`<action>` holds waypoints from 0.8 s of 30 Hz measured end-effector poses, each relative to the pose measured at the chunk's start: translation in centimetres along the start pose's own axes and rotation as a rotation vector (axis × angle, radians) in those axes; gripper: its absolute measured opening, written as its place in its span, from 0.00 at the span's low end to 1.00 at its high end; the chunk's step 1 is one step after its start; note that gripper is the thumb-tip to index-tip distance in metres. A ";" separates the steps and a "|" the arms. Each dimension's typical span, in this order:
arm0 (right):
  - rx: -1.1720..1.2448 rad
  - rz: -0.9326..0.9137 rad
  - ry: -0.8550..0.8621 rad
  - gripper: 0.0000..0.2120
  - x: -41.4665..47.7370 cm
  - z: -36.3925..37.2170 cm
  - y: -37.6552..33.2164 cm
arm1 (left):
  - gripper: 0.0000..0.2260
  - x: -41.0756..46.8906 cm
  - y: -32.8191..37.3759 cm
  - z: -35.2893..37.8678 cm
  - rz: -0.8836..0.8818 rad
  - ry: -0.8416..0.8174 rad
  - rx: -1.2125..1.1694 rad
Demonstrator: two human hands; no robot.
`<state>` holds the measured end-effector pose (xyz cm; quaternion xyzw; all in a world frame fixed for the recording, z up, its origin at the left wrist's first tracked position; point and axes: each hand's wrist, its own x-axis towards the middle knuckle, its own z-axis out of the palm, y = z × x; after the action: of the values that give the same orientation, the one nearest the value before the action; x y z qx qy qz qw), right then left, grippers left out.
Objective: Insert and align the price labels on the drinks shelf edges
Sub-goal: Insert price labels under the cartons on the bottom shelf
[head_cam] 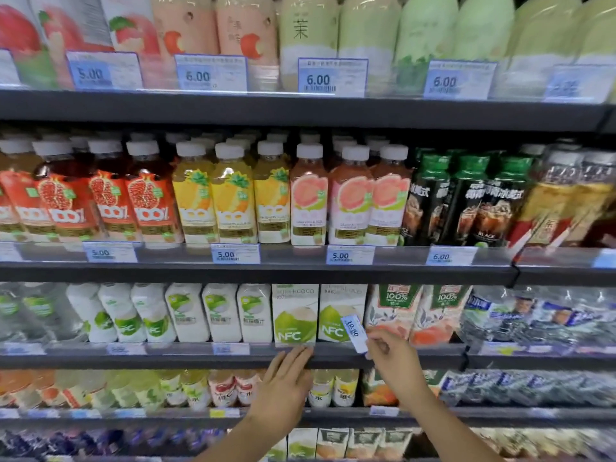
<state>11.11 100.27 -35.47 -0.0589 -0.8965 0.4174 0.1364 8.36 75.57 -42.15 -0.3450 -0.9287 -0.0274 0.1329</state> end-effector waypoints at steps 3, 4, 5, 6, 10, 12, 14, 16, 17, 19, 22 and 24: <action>0.020 0.092 0.071 0.07 -0.6 -1.6 1.4 | 0.12 1.7 1.1 0.3 0.080 -0.001 -0.053; 0.025 0.139 0.094 0.07 -0.8 -2.2 2.1 | 0.10 2.4 1.8 0.6 0.117 -0.001 -0.072; 0.026 0.179 0.104 0.07 -1.1 -3.0 2.7 | 0.09 3.1 2.6 0.9 0.153 -0.002 -0.081; 0.020 0.211 0.104 0.08 -1.3 -3.8 3.3 | 0.07 3.8 3.5 1.2 0.192 0.003 -0.077; -0.035 0.247 0.096 0.10 -2.0 -6.4 5.4 | 0.09 5.9 7.3 1.0 0.236 -0.065 -0.148; -0.002 0.254 0.086 0.10 -2.2 -7.4 6.2 | 0.10 6.8 9.1 0.6 0.202 -0.075 -0.154; 0.006 0.239 0.073 0.10 -1.9 -8.3 6.9 | 0.10 7.6 10.3 0.6 0.187 -0.087 -0.145; 0.018 0.223 0.043 0.09 -1.7 -9.0 7.3 | 0.10 8.1 11.3 1.0 0.193 -0.097 -0.122; 0.009 0.208 0.032 0.09 -1.6 -9.3 7.6 | 0.10 8.3 11.7 1.2 0.189 -0.095 -0.112; -0.012 0.160 0.022 0.07 -1.4 -9.6 8.3 | 0.11 8.6 12.8 1.6 0.161 -0.091 -0.097; -0.002 0.110 0.013 0.08 -1.1 -10.0 9.2 | 0.13 9.2 14.4 1.4 0.086 -0.095 -0.095; 0.018 0.103 0.000 0.10 -0.9 -10.2 9.6 | 0.15 9.6 15.2 1.2 0.037 -0.089 -0.088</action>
<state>14.85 113.72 -36.75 -0.1037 -0.8885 0.4319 0.1151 11.00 93.37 -41.40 -0.3685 -0.9251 -0.0501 0.0765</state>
